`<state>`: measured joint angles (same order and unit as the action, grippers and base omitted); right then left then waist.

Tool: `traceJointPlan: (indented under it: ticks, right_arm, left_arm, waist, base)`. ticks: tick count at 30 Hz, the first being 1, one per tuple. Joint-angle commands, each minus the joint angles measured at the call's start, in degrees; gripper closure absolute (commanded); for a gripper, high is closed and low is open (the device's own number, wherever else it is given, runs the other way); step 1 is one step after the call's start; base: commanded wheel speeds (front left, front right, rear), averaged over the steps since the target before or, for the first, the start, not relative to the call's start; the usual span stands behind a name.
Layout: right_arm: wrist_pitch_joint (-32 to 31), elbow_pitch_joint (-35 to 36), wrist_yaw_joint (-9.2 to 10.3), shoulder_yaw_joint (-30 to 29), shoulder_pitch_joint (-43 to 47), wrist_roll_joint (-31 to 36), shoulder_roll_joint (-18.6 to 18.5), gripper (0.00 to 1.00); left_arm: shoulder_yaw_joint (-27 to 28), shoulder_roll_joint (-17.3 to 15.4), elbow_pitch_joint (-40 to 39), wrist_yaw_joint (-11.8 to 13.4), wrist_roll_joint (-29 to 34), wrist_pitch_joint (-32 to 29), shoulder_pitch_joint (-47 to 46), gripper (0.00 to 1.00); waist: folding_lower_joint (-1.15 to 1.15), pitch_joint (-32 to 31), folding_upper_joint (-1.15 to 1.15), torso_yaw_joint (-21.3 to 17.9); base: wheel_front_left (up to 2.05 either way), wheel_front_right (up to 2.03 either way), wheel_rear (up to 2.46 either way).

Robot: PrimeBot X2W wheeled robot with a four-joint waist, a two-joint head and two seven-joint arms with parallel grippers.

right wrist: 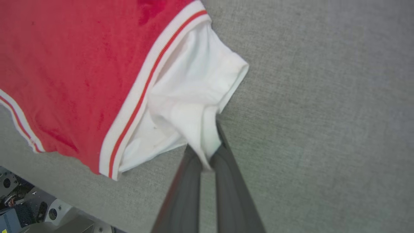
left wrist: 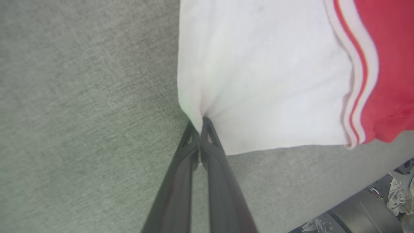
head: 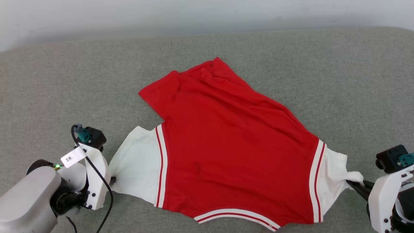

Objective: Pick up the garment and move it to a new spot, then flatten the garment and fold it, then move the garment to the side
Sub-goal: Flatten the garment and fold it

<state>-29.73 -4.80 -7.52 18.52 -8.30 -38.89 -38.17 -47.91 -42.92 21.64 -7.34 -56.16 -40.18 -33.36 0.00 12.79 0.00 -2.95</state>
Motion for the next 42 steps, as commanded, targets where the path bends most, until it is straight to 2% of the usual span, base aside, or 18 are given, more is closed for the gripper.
traceJointPlan:
  ticks: [1,3,12,18,23,31,37,42]
  right_arm:
    - [1.1,-0.1,0.06,0.2,-1.0,-0.7,-0.4,1.0]
    - [1.4,0.0,0.06,0.2,-0.9,-1.1,-0.3,1.0]
    - [5.6,2.4,0.06,-2.1,0.1,-4.1,-1.5,1.0]
    - [7.2,5.8,0.06,-5.6,-1.7,-6.3,-2.4,1.0]
    - [7.0,9.3,0.06,-9.6,-2.9,-7.5,-3.5,1.0]
    - [7.1,14.6,0.06,-15.6,-7.4,-6.4,-4.3,1.0]
    - [6.6,15.8,0.06,-15.6,-15.5,-3.3,-3.5,1.0]
    - [5.6,13.8,0.06,-14.2,-27.5,0.3,-2.6,1.0]
  left_arm:
    - [-0.2,0.5,0.0,-0.1,-0.9,2.8,0.5,1.0]
    - [0.4,0.1,-0.5,-0.1,-1.5,4.1,0.4,1.0]
    - [5.5,-5.0,-9.4,0.2,-2.6,17.7,1.7,1.0]
    - [9.4,-8.1,-18.4,2.8,-2.1,22.5,1.9,1.0]
    - [11.8,-9.1,-25.0,4.9,-0.3,25.0,-0.4,1.0]
    - [14.9,-5.4,-29.7,7.0,1.4,28.5,-7.1,1.0]
    - [15.6,-1.5,-27.2,5.6,3.1,29.1,-15.7,1.0]
    - [16.2,2.5,-22.4,4.3,5.4,29.2,-26.7,1.0]
  waist:
    - [0.0,-1.6,0.0,0.6]
    - [0.0,-2.2,0.0,0.7]
    - [0.0,-7.8,0.0,1.8]
    - [0.0,-10.4,0.0,2.2]
    - [0.0,-11.6,0.0,2.8]
    - [0.0,-10.9,0.0,3.4]
    - [0.0,-6.3,0.0,3.0]
    - [0.0,0.1,0.0,2.9]
  base:
    - [0.0,0.0,0.0]
    - [0.0,0.0,0.0]
    - [0.0,0.0,0.0]
    - [0.0,0.0,0.0]
    - [0.0,0.0,0.0]
    - [0.0,0.0,0.0]
    - [0.0,0.0,0.0]
    - [0.0,0.0,0.0]
